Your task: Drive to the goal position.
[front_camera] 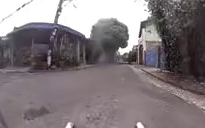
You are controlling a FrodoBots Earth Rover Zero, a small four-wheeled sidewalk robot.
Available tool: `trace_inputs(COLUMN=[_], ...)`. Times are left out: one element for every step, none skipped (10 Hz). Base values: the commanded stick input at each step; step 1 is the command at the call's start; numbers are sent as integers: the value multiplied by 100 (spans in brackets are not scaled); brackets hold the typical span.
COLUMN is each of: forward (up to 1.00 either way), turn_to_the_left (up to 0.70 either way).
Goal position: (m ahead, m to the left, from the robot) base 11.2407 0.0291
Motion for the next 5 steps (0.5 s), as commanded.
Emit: trace_inputs(forward=[70,70,70,70,70], turn_to_the_left=[0,0,0,0,0])
